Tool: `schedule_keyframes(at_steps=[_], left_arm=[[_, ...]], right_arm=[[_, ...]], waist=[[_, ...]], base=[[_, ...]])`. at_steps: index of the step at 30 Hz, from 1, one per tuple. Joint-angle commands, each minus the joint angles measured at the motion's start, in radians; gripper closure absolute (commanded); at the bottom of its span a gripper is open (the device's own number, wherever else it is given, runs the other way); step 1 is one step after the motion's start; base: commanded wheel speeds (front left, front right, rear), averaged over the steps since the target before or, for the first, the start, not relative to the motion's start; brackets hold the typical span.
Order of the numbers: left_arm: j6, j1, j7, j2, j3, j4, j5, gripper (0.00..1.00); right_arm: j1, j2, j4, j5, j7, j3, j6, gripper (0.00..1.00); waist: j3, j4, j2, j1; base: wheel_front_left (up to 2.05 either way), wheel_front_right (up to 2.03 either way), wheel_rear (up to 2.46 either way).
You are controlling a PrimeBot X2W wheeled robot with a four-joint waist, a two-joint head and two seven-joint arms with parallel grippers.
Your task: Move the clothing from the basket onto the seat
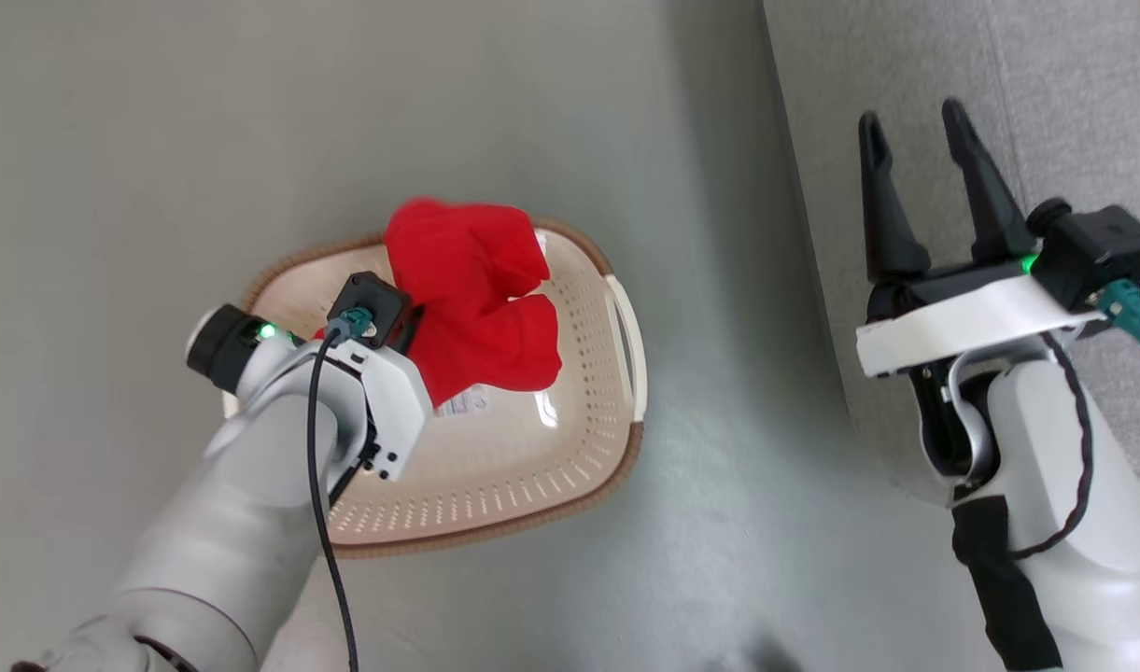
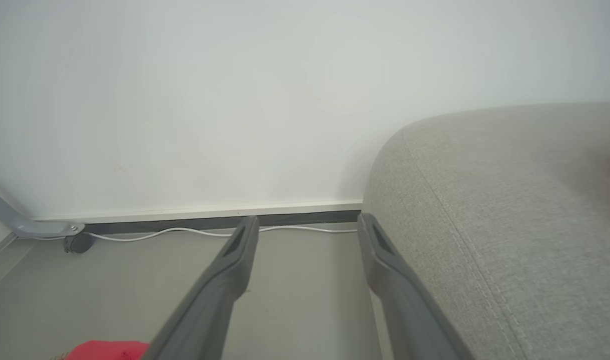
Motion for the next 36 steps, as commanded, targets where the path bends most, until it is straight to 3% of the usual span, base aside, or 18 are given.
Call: schedule_keyframes(at_steps=[1,9,17,27,36], left_arm=[[-0.006,0.027,-0.012,-0.002,0.037,-0.023,-0.031,1.0],[0.064,0.138,-0.014,-0.021,0.117,-0.203,-0.055,1.0],[0.107,0.281,-0.014,-0.013,0.223,-0.385,-0.029,1.0],[0.124,0.418,-0.014,0.024,0.376,-0.596,0.035,1.0],[0.114,0.445,-0.014,0.036,0.461,-0.748,0.083,1.0]], right_arm=[[0.043,-0.002,-0.004,-0.012,-0.006,0.013,0.003,0.0],[0.111,-0.002,0.06,-0.039,-0.006,0.002,0.003,0.0],[0.191,-0.002,0.105,-0.048,-0.006,0.008,0.003,0.0],[0.264,-0.002,0.138,-0.035,-0.006,0.02,0.003,0.0],[0.297,-0.002,0.154,-0.028,-0.006,0.032,0.003,0.0]], waist=[[-0.085,0.046,0.0,0.0],[-0.24,0.102,0.0,0.0],[-0.375,0.142,0.0,0.0],[-0.484,0.173,0.0,0.0],[-0.52,0.186,0.0,0.0]], base=[[0.0,0.0,0.0],[0.0,0.0,0.0],[0.0,0.0,0.0],[0.0,0.0,0.0],[0.0,0.0,0.0]])
